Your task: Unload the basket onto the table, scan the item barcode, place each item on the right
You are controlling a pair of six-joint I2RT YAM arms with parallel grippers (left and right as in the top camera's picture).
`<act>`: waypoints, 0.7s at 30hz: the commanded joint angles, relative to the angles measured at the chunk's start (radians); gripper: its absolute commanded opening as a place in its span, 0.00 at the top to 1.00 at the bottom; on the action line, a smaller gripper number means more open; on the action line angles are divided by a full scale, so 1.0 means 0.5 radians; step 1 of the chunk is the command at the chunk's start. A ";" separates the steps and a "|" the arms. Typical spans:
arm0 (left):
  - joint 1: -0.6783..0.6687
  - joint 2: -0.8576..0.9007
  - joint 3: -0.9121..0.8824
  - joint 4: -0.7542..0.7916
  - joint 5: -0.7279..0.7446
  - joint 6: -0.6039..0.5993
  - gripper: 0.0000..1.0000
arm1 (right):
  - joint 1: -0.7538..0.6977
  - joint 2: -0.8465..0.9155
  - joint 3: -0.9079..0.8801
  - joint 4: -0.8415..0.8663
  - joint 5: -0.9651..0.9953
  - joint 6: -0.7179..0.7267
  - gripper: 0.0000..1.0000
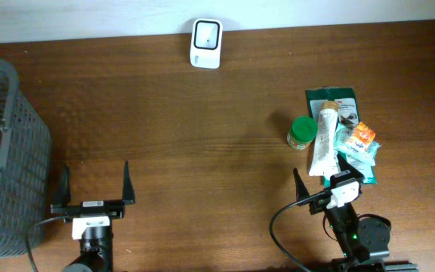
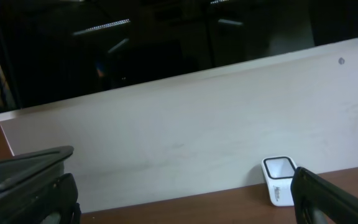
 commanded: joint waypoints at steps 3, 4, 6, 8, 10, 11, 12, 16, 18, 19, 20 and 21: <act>-0.005 -0.063 -0.109 -0.125 0.021 0.024 0.01 | 0.014 -0.017 -0.010 -0.011 0.010 0.008 0.02; -0.005 -0.063 -0.109 -0.165 0.021 0.024 0.01 | 0.014 -0.017 -0.010 -0.011 0.010 0.008 0.02; -0.005 -0.063 -0.109 -0.278 0.021 0.024 0.01 | 0.014 -0.017 -0.010 -0.011 0.010 0.008 0.02; -0.005 -0.063 -0.109 -0.430 0.021 0.024 0.01 | 0.014 -0.017 -0.010 -0.011 0.010 0.008 0.02; -0.005 -0.063 -0.109 -0.774 0.021 0.024 0.01 | 0.014 -0.017 -0.010 -0.011 0.010 0.008 0.02; -0.005 -0.063 -0.109 -0.800 0.000 0.024 0.01 | 0.014 -0.017 -0.010 -0.011 0.010 0.008 0.02; -0.005 -0.063 -0.109 -0.775 0.000 0.024 0.01 | 0.014 -0.017 -0.010 -0.011 0.010 0.008 0.02; -0.005 -0.063 -0.109 -0.801 0.007 0.024 0.01 | 0.014 -0.017 -0.010 -0.011 0.010 0.008 0.02; -0.005 -0.063 -0.109 -0.801 0.007 0.024 0.01 | 0.014 -0.017 -0.010 -0.011 0.010 0.008 0.02; -0.005 -0.063 -0.109 -0.802 0.007 0.024 0.01 | 0.014 -0.017 -0.010 -0.011 0.010 0.008 0.02; -0.005 -0.063 -0.109 -0.801 0.007 0.024 0.01 | 0.014 -0.017 -0.010 -0.011 0.010 0.008 0.02; -0.005 -0.063 -0.108 -0.802 0.007 0.024 0.01 | 0.014 -0.017 -0.010 -0.011 0.010 0.008 0.02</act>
